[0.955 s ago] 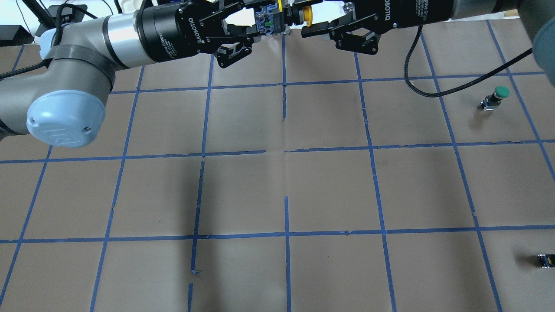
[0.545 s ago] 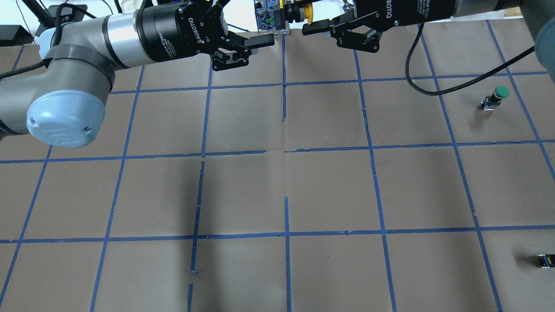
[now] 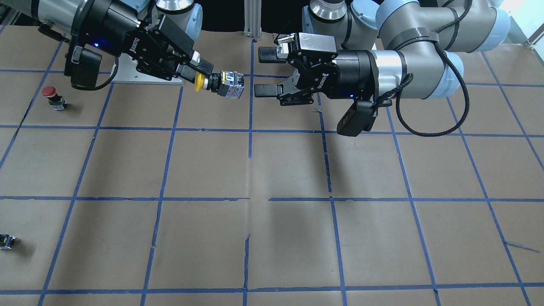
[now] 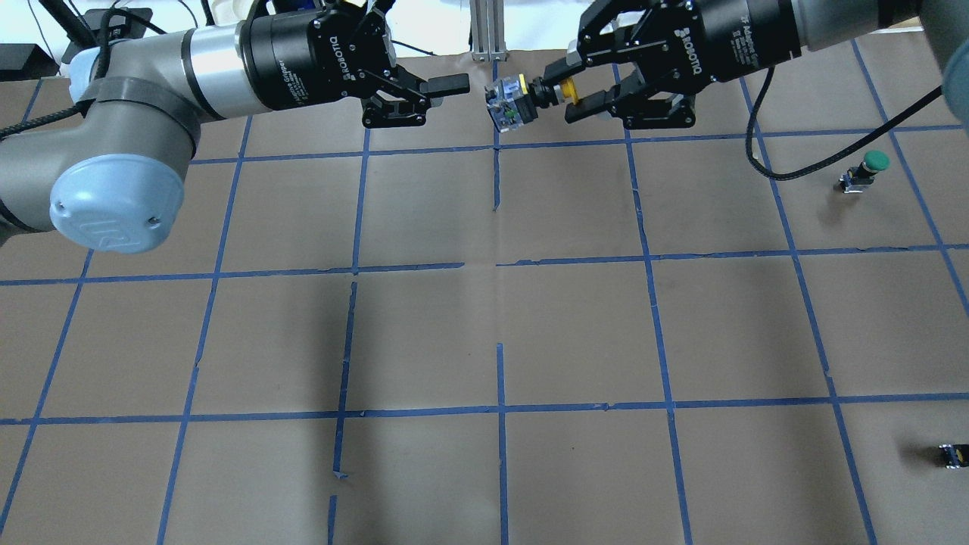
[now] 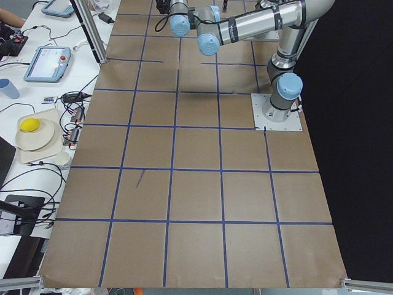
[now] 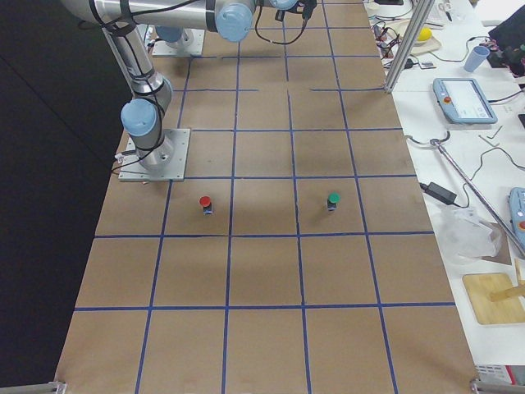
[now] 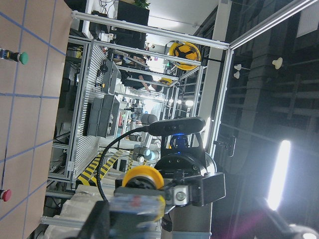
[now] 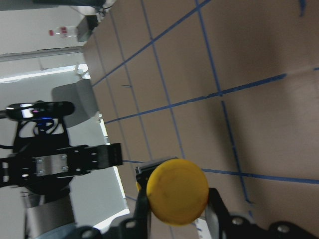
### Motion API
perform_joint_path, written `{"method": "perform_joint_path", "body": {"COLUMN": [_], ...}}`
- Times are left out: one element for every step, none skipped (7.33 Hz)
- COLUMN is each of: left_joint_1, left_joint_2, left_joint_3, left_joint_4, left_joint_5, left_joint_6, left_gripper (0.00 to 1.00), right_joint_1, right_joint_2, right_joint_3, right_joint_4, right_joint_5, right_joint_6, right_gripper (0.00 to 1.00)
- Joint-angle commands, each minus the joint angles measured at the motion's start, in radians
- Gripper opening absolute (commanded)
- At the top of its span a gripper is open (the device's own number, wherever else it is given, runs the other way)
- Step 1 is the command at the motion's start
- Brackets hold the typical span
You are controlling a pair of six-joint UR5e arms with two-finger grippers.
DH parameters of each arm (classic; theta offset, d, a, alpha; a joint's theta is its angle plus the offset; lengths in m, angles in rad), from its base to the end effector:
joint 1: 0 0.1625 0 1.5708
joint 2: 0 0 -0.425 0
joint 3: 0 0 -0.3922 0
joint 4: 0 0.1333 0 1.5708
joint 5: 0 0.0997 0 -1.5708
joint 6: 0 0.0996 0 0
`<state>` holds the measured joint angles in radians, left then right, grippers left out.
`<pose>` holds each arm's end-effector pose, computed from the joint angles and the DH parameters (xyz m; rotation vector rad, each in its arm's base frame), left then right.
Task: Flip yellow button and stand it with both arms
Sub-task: 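Grasp the yellow cap with the right gripper while the left gripper opens, then carry the button with the right gripper toward the green button while the left arm withdraws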
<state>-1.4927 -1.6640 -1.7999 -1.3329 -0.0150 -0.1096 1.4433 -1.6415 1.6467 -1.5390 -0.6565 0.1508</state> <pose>-0.1923 -0.5276 0.4545 0.2121 -1.5420 -0.0905 0.1520 -0.4828 0.5200 0.3290 2.2029 0.0540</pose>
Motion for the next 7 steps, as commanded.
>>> {"method": "perform_joint_path", "body": {"left_joint_1": [0.055, 0.074, 0.077, 0.08, 0.081, 0.081, 0.081], "left_joint_2": [0.004, 0.013, 0.015, 0.003, -0.023, -0.064, -0.091], "left_joint_3": [0.027, 0.028, 0.036, 0.051, 0.086, 0.12, 0.164], "left_joint_4": [0.001, 0.001, 0.003, 0.004, 0.003, 0.001, 0.0], "left_joint_5": [0.187, 0.275, 0.321, 0.445, 0.61, 0.818, 0.943], "left_joint_6": [-0.004, -0.033, -0.029, -0.028, -0.025, -0.035, -0.035], "left_gripper": [0.99, 0.99, 0.99, 0.99, 0.99, 0.99, 1.0], "right_joint_1": [0.003, 0.003, 0.003, 0.003, 0.0, -0.004, -0.03], "right_joint_2": [-0.024, -0.024, -0.018, -0.012, -0.014, -0.02, -0.024], "right_joint_3": [0.008, 0.013, 0.019, 0.028, 0.089, 0.201, 0.317], "right_joint_4": [-0.001, -0.006, -0.007, -0.03, -0.106, -0.232, -0.385], "right_joint_5": [-0.235, -0.346, -0.508, -0.707, -0.88, -1.031, -1.171], "right_joint_6": [-0.019, -0.042, -0.066, -0.053, -0.05, -0.009, 0.015], "right_gripper": [0.16, 0.16, 0.16, 0.08, 0.06, 0.06, 0.04]}}
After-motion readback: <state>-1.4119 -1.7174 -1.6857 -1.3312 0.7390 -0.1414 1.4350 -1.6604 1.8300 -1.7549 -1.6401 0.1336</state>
